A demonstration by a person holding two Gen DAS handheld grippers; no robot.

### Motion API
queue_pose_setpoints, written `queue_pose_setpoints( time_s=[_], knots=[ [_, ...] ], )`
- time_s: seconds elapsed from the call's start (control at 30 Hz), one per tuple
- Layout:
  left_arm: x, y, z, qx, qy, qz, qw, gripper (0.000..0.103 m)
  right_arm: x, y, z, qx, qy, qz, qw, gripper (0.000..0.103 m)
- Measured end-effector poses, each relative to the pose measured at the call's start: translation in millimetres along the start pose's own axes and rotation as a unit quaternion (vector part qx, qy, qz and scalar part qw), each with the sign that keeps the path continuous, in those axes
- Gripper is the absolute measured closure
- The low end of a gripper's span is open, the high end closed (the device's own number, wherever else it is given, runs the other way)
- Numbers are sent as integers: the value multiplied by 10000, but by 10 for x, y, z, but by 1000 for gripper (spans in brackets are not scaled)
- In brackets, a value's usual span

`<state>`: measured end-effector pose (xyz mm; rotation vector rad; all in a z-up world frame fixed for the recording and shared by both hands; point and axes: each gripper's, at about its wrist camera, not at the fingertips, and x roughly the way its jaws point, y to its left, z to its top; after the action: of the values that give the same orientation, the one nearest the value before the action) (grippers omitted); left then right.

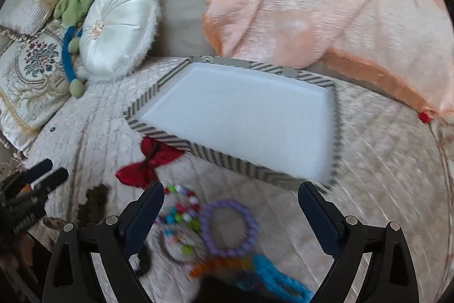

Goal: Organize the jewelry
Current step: 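Move both grippers toward the red bow and purple bead bracelet, then grasp the red bow with the left gripper while the right grasps the purple bracelet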

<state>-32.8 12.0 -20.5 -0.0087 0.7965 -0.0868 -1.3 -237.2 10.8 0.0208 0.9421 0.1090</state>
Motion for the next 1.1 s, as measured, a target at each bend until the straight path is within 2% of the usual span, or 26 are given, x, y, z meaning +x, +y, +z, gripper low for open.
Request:
queue_pose_setpoints(
  time_s=[0.07, 0.13, 0.2, 0.23, 0.27, 0.4, 0.43, 0.5, 0.63, 0.73, 0.8, 1.03, 1.1],
  knots=[
    [3, -11, -4, -24, 11, -49, 10000, 48, 15, -82, -44, 56, 70, -15, 10000, 9],
    [12, -19, 4, -76, 40, -96, 9999, 48, 96, -120, -93, -38, 304, -407, 9987, 9],
    [29, -42, 27, -107, 77, -136, 9998, 48, 187, -147, -141, -172, 429, -648, 9968, 25],
    [37, -61, 44, -109, 105, -174, 9997, 48, 227, -172, -159, -148, 507, -664, 9964, 30],
    [46, -84, 71, -94, 135, -229, 9996, 48, 272, -211, -161, -86, 586, -581, 9966, 35],
    [100, -200, 208, 3, 286, -385, 9989, 48, 364, -251, -135, -26, 680, -268, 9973, 37],
    [135, -242, 244, 34, 354, -440, 9984, 48, 381, -228, -129, -79, 687, -243, 9973, 37],
    [219, -322, 291, 125, 479, -476, 9976, 35, 415, -155, -126, -151, 733, -199, 9970, 42],
    [409, -494, 368, 297, 750, -570, 9951, 35, 503, -109, -151, -202, 849, -141, 9961, 43],
    [564, -633, 430, 467, 953, -597, 9926, 35, 558, -115, -196, -256, 939, -251, 9949, 45],
    [675, -713, 458, 566, 1079, -569, 9909, 35, 592, -136, -223, -230, 985, -219, 9946, 53],
    [1048, -839, 478, 660, 1517, -477, 9851, 35, 706, -110, -261, -362, 1024, -142, 9940, 64],
    [1135, -839, 478, 639, 1596, -407, 9843, 35, 733, -79, -260, -409, 991, -137, 9941, 72]
  ],
)
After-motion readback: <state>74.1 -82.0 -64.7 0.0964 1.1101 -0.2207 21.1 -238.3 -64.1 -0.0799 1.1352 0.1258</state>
